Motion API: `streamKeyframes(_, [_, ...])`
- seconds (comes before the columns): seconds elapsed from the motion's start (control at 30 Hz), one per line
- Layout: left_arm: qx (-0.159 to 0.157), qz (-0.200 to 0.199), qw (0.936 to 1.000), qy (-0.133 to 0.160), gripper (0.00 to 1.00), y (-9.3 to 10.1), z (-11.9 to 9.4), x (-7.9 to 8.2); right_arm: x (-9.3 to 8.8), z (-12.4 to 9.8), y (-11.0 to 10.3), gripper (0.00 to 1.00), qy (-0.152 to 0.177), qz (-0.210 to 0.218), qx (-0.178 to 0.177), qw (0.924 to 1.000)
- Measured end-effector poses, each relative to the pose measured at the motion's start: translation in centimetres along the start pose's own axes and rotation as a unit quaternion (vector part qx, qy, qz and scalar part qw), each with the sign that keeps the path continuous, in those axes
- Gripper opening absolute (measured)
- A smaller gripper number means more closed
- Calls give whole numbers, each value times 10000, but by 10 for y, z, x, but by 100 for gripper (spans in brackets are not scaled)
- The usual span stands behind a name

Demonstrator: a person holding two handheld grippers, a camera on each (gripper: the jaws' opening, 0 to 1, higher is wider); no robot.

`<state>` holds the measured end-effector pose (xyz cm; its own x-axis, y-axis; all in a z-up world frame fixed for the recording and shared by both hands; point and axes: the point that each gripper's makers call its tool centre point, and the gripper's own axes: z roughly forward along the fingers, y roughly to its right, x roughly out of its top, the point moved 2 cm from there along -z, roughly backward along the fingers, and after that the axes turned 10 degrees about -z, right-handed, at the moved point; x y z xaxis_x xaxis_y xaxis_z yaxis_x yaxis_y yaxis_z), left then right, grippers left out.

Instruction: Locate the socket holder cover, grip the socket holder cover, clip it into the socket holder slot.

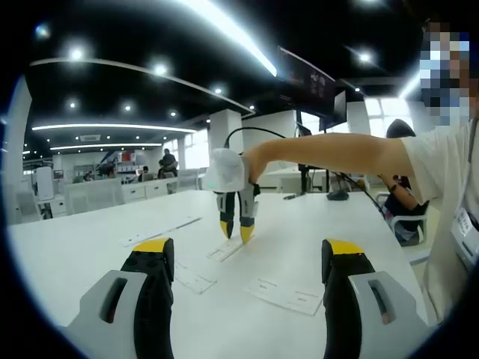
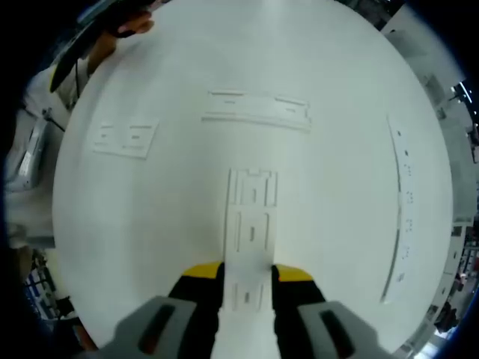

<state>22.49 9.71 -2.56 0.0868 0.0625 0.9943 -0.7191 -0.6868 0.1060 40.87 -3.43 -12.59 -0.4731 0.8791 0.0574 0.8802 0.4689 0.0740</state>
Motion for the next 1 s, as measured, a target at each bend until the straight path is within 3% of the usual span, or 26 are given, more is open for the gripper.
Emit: streamKeyframes(1.0, [-6, 39, 10000, -34, 79, 2, -1, -2, 11, 2, 1, 27, -42, -21, 13, 10000])
